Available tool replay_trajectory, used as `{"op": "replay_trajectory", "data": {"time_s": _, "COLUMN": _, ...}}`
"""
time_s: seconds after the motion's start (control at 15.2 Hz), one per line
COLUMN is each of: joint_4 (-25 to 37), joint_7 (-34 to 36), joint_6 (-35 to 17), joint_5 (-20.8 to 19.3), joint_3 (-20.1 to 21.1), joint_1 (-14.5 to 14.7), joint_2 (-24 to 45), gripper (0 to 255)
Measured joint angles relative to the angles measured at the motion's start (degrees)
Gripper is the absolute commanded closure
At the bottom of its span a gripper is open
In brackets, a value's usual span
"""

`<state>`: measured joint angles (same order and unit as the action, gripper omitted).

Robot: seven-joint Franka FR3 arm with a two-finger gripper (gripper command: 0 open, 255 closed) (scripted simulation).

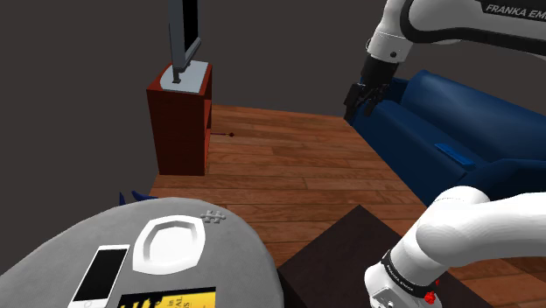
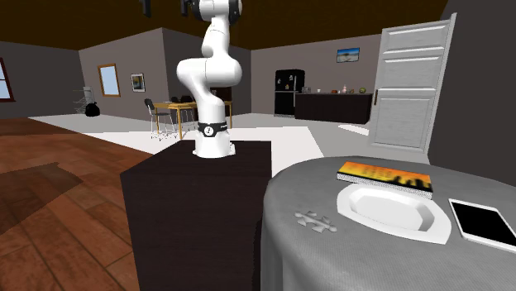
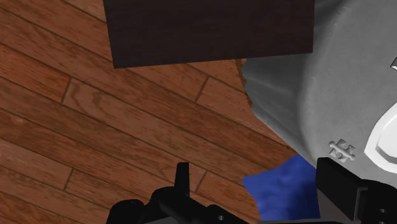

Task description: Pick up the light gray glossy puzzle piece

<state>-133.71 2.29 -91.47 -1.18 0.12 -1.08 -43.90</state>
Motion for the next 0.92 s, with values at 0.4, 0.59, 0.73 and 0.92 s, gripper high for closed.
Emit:
{"op": "replay_trajectory", "data": {"time_s": 0.4, "joint_4": -1.60, "joint_7": -1.30, "joint_6": -6.63, "joint_5": 0.97, "joint_3": 1.52, "joint_1": 2.18, "joint_2": 5.21, "gripper": 0}}
{"op": "replay_trajectory", "data": {"time_s": 0.59, "joint_4": -3.36, "joint_7": -2.47, "joint_6": -11.68, "joint_5": 1.51, "joint_3": 2.56, "joint_1": 3.70, "joint_2": 8.54, "gripper": 0}}
{"op": "replay_trajectory", "data": {"time_s": 0.73, "joint_4": -3.32, "joint_7": -3.19, "joint_6": -14.67, "joint_5": 1.83, "joint_3": 3.33, "joint_1": 4.70, "joint_2": 11.58, "gripper": 0}}
{"op": "replay_trajectory", "data": {"time_s": 0.92, "joint_4": -3.74, "joint_7": -4.01, "joint_6": -19.37, "joint_5": 2.31, "joint_3": 4.73, "joint_1": 6.24, "joint_2": 15.91, "gripper": 0}}
